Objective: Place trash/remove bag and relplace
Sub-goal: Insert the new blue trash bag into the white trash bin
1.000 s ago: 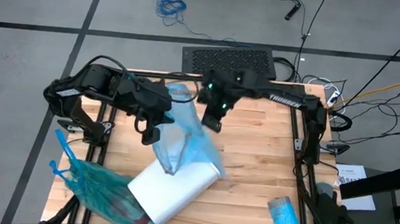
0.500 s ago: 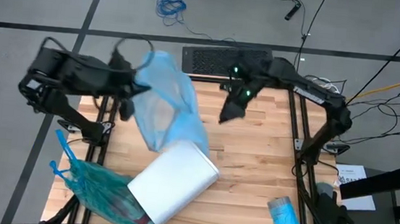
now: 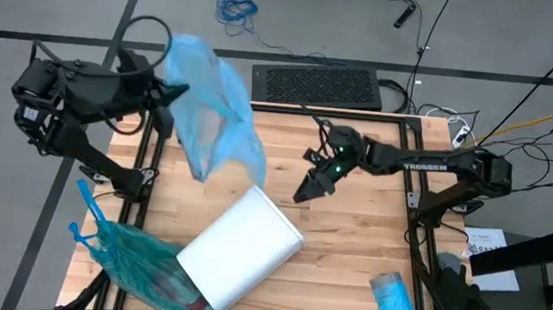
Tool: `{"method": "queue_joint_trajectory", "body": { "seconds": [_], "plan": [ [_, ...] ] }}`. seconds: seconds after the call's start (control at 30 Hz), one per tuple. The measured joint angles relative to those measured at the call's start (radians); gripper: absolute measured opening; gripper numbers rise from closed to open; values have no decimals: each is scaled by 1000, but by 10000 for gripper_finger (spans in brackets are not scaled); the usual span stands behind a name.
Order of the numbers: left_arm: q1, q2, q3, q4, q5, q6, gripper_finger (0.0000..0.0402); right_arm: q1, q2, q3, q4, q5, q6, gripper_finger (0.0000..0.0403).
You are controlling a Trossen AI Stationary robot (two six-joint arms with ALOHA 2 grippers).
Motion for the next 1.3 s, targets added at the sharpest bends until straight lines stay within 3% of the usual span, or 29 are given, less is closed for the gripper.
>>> {"method": "queue_joint_trajectory", "body": {
  "seconds": [0.13, 0.57, 0.9, 1.1, 1.2, 1.3],
  "plan": [
    [0, -14, 0, 6, -15, -1, 0, 35, 0, -50, 113, -14, 51, 208],
    [0, 24, 0, -5, -13, -79, 0, 60, 106, -53, 75, -30, -58, 208],
    [0, 37, 0, -5, -12, -79, 0, 114, 209, -52, 276, -55, 21, 208],
    [0, 37, 0, -5, -12, -71, 0, 148, 284, -42, 498, -55, 148, 204],
    [0, 37, 0, -13, -12, -70, 0, 147, 303, -22, 524, -47, 178, 166],
    [0, 37, 0, -39, -12, -69, 0, 143, 315, 3, 513, -25, 162, 75]
  ]
}}
